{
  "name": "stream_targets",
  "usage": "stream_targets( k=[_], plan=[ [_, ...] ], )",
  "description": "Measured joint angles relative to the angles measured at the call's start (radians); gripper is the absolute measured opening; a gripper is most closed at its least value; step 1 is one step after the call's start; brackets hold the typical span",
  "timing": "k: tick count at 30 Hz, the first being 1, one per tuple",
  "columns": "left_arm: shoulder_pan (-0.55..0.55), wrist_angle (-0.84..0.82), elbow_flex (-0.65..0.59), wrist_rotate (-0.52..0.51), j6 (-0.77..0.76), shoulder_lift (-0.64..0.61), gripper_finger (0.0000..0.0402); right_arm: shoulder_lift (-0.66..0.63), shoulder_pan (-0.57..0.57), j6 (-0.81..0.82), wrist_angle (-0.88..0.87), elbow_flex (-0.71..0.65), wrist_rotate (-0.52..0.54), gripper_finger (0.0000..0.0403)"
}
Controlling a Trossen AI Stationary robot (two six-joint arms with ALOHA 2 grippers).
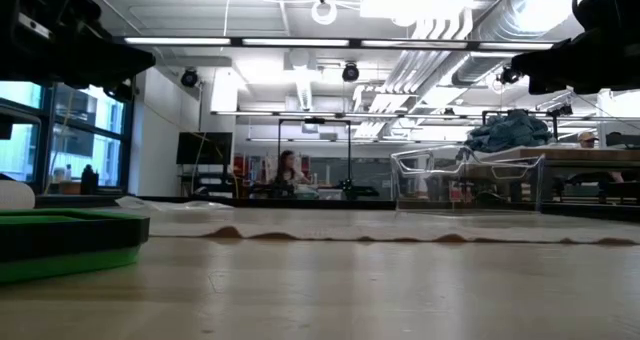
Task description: Roll bandage
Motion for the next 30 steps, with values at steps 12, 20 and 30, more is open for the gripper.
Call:
stream_targets(
  k=[12,20,30],
  plan=[
    [-0.001,0.684,0.0,-0.479,-0.451,0.061,0.0001,0.0,0.0,0.0,0.0,0.0,0.0,0.0],
    [0.014,0.676,0.094,-0.432,-0.663,0.332,0.0001,0.0,0.0,0.0,0.0,0.0,0.0,0.0],
    [0.037,0.461,0.628,-0.251,-0.37,0.884,0.0001,0.001,-0.004,-0.091,0.003,0.0,0.043,0.0]
  ],
)
